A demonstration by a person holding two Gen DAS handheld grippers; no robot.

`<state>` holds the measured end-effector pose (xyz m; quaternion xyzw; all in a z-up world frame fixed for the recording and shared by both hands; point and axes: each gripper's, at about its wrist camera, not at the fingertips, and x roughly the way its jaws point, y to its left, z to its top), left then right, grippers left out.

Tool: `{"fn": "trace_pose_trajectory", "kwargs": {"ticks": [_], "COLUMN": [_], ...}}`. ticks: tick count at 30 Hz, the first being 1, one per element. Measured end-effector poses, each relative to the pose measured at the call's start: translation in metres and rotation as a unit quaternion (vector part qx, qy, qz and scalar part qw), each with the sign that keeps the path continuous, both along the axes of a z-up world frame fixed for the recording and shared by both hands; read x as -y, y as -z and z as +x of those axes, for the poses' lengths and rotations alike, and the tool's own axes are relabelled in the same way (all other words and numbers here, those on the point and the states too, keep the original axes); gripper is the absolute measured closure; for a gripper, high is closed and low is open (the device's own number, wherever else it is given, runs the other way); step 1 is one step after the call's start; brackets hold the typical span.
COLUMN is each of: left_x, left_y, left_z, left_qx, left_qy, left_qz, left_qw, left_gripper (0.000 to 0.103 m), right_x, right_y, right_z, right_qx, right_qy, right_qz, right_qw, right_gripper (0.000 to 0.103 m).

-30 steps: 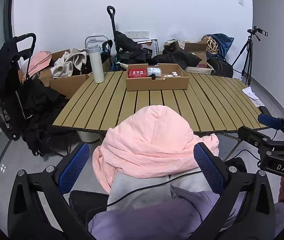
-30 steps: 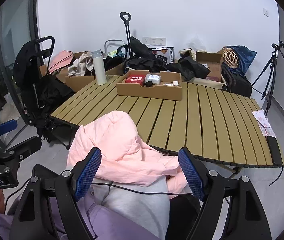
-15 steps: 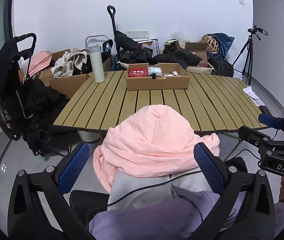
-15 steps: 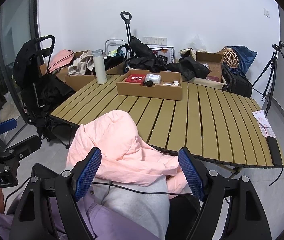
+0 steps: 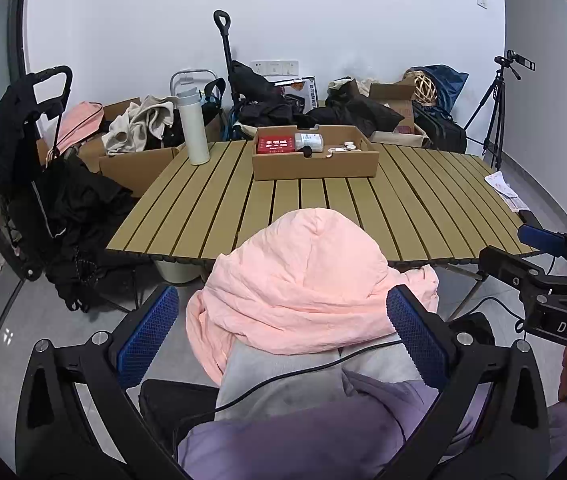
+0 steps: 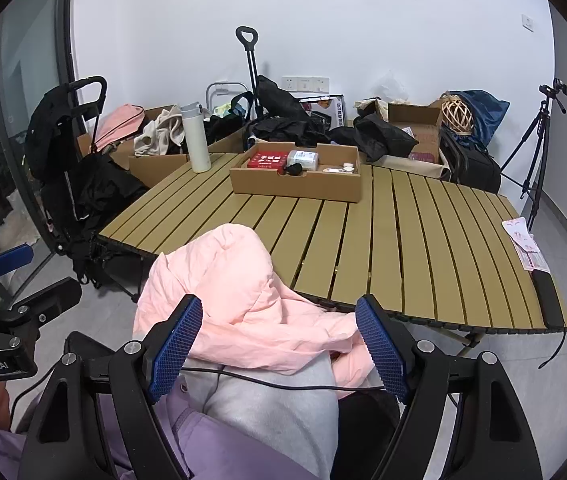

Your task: Organize objects

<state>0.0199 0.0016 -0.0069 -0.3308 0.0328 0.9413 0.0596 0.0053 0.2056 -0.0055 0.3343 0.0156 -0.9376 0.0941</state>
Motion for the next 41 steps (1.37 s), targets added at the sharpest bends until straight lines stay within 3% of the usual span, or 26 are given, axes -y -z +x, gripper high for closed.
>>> {"fn": "trace_pose_trajectory", "kwargs": {"ticks": [33,38,41], "left_x": [0.0015,0.0050,0.0051], "left_y": [-0.0020,0.0023,0.0028], "left_z": [0.0010,-0.0060,-0.0024], "left_qx": [0.000,0.028,0.014], "left_qy": [-0.002,0.000,0.001], "left_qz": [-0.002,0.006,0.002], "left_qw": [1.0000,0.9996,0.9999], "left_gripper": [0.000,0.000,0.000], "right_x": [-0.0013,-0.0009,-0.0012], "right_y": [0.0009,0.0029,0.0032], "right_z": [0.0004,0.0016,0.0010], "right_qx": [0.000,0.001,0.001], "right_qy": [0.002,0.002,0.003], "right_qz": [-0.001,0.000,-0.001], "right_qw": [1.000,1.000,1.000], "right_gripper": [0.021,0.021,0.021]}}
